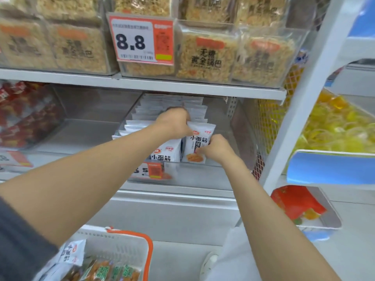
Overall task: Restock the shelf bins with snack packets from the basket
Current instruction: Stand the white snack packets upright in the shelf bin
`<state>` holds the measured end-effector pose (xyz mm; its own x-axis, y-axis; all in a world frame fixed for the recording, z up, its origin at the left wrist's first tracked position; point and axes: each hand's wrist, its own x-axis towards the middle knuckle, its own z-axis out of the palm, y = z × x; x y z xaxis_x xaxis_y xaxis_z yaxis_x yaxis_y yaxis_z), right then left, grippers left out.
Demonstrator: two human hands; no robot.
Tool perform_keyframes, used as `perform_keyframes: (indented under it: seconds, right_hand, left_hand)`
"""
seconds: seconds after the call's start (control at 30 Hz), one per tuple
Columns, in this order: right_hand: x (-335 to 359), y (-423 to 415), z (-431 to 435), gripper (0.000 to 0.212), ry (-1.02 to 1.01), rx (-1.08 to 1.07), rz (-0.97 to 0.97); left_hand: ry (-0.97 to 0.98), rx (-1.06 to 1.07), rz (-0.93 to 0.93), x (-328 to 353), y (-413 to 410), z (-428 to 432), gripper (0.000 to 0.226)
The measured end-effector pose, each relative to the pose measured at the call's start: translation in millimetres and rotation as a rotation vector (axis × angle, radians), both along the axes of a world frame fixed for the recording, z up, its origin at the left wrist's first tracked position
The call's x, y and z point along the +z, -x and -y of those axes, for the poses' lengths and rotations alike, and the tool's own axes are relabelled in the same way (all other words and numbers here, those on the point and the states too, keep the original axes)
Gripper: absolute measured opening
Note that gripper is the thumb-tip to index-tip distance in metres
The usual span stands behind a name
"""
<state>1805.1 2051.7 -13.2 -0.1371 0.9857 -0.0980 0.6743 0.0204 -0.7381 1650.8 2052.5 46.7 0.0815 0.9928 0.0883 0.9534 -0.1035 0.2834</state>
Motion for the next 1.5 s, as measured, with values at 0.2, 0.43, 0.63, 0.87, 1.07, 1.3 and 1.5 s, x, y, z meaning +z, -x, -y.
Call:
perform_keyframes:
  seconds: [0.2,0.43,0.63,0.87,1.07,1.3,1.5]
  right_hand:
    - [-9,16,-19,0.03,0.035,0.075,0.101]
    - [-18,25,-20,0.049,0.102,0.131,0.102]
    - [-18,30,-22,0.046,0.087,0.064,0.143]
    - [-15,26,-25,0.045,0.177,0.08,0.043]
    - [-4,14,-25,0.02,0.193,0.063,-0.061]
    - [-11,14,-19,0.005,0.109,0.052,-0.033]
    - [-3,9,-13,0.013,0.129,0.044,0.006]
  left_hand:
    - [-0.072,0.038,0.111,-11,17,-7,0.027]
    - [-0.115,0.028,0.173,-11,24,-6,0.026]
    - [-0.159,0.029,0.175,-13,24,-9,0.025]
    - [-0.198,0.039,0.183,-16,24,-8,0.02]
    - [-0.197,0.02,0.21,-15,28,-1,0.028]
    - [-0.156,0.01,0.201,-12,26,5,0.032]
    - [-0.2,0.033,0.213,-10,31,11,0.019]
